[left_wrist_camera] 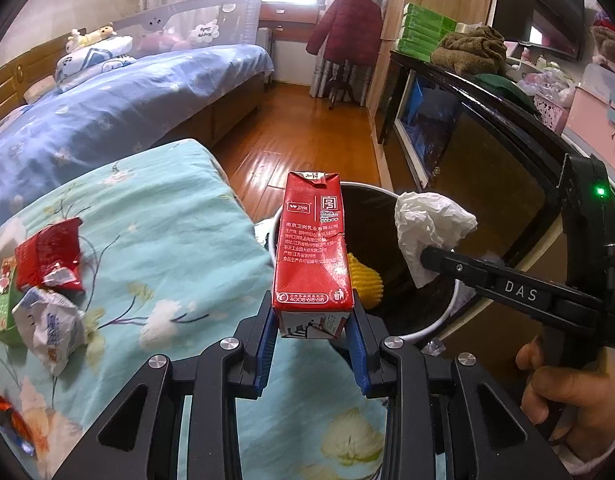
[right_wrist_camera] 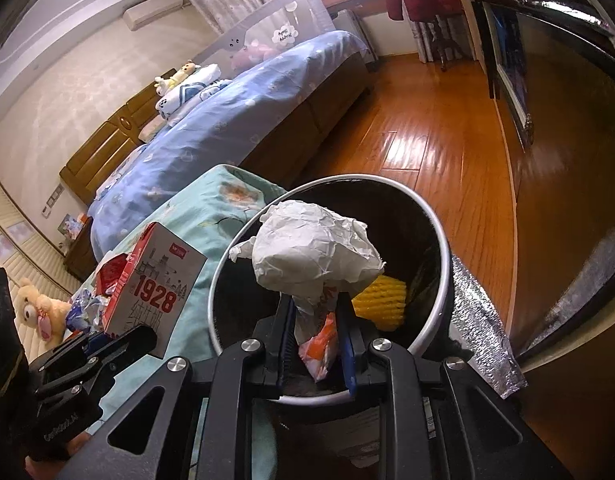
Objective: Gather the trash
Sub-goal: 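Carry the red carton and white tissue with both tools over the bin, then open both tools to drop the carton and tissue into the bin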
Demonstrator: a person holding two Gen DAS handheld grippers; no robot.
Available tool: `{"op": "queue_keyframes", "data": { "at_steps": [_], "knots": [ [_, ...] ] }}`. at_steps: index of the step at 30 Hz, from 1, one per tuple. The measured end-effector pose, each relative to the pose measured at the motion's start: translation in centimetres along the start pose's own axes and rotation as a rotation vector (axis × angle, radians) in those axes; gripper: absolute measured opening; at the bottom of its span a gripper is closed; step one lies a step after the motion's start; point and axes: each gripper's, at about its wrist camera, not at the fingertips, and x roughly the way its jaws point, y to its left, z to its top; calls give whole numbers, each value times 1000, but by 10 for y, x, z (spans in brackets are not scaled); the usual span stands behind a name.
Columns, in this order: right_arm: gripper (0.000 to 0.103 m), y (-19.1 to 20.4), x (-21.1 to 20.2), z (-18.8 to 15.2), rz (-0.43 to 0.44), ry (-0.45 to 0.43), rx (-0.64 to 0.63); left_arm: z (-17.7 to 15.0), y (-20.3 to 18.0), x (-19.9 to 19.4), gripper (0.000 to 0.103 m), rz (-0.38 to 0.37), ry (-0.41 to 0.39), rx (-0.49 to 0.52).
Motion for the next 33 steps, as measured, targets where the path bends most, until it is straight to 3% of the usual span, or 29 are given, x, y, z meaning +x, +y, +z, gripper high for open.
{"op": "queue_keyframes", "data": {
  "at_steps": [19, 24, 29, 31, 33],
  "knots": [
    [21, -13, 17, 18, -19, 36, 34, 19, -18, 33, 31, -4, 26, 28],
    [26, -14, 16, 17, -34, 33, 35, 18, -15, 34, 32, -8, 34, 22],
    [48, -13, 12, 17, -27, 20, 41, 16, -13, 27, 42, 3, 18, 4],
    [51, -11, 10, 16, -24, 12, 38, 12, -10, 21, 45, 1, 9, -5],
    [65, -7, 8, 16, -25, 6, 34, 7, -7, 14, 49, 5, 0, -17]
  ]
}}
